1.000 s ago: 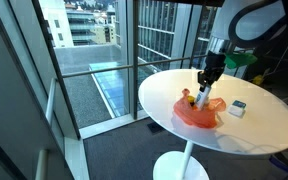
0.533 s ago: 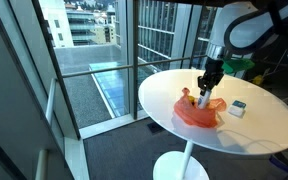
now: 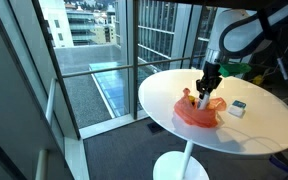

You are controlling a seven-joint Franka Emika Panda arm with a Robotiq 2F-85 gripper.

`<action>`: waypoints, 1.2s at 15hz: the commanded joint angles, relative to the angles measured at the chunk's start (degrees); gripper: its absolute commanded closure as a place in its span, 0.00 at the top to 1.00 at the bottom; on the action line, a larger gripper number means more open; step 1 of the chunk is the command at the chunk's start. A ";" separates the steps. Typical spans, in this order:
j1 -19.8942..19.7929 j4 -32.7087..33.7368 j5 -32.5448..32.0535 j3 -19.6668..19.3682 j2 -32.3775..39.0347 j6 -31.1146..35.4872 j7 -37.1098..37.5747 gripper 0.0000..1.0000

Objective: Pick up the longer upright white container from the table and put it in the orange plastic bag

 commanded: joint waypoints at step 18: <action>0.07 1.30 0.38 -0.49 -5.39 -9.44 -0.91 1.00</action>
